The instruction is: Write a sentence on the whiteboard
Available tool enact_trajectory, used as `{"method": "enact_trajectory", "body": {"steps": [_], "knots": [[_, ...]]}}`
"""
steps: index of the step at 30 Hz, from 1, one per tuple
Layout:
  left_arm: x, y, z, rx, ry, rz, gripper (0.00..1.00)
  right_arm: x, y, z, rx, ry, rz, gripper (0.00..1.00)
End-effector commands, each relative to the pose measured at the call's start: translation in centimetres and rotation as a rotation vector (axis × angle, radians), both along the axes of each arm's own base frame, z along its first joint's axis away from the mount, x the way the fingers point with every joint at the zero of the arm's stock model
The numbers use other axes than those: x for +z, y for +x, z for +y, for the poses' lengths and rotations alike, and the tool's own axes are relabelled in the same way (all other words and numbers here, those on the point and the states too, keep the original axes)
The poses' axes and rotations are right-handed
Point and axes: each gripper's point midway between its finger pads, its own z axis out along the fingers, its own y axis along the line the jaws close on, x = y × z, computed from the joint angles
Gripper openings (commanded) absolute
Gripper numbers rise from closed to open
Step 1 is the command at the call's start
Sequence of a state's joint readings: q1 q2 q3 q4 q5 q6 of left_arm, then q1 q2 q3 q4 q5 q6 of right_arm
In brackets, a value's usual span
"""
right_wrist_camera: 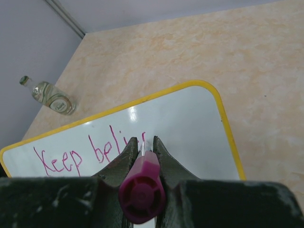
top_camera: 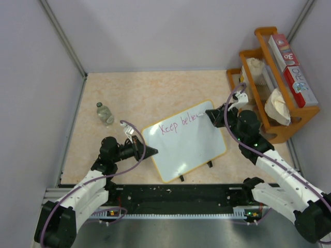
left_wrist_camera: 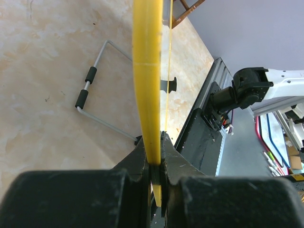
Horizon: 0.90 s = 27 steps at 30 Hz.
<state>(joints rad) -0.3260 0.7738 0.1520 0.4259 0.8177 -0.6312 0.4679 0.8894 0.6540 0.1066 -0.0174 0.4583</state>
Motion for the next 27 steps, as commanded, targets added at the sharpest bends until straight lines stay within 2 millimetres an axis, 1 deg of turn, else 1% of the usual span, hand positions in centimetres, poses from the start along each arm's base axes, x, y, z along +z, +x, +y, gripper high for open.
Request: {"method": "enact_trajectory", "body": {"steps": [1,7,9,12,19,26,27], "knots": [[-2.9,-1.4,0.3,-0.062,0.081,-0.032,0.0,-0.5,-0.2,-0.8,-0.02,0.0,0.0,0.0],[-3.0,-1.4,0.3,-0.059,0.081,-0.031,0.0,-1.0,-0.6,-1.2,-0.03,-0.002,0.008,0.0],[-3.0,-1.4,0.3,-0.06,0.081,-0.031,0.0,-0.8,-0.5,-1.3,-0.035,0.0,0.004,0.0],[-2.9,-1.4,0.3,-0.06,0.081,-0.032,0.0,-0.4,-0.3,-1.3,-0.038,0.003,-0.002,0.0],[-2.9,-1.4,0.3,-0.06,0.08,-0.035,0.0,1.4,0.5,-1.2,-0.042,0.003,-0.034,0.0],[-2.9,-1.4,0.3,-0.059,0.08,-0.035,0.0,2.2,1.0,-1.1,-0.046,0.014,-0.045,0.0],[-2.9,-1.4,0.3,-0.06,0.081,-0.032,0.0,2.4,1.3,-1.4,-0.068,0.011,-0.049,0.0]]}}
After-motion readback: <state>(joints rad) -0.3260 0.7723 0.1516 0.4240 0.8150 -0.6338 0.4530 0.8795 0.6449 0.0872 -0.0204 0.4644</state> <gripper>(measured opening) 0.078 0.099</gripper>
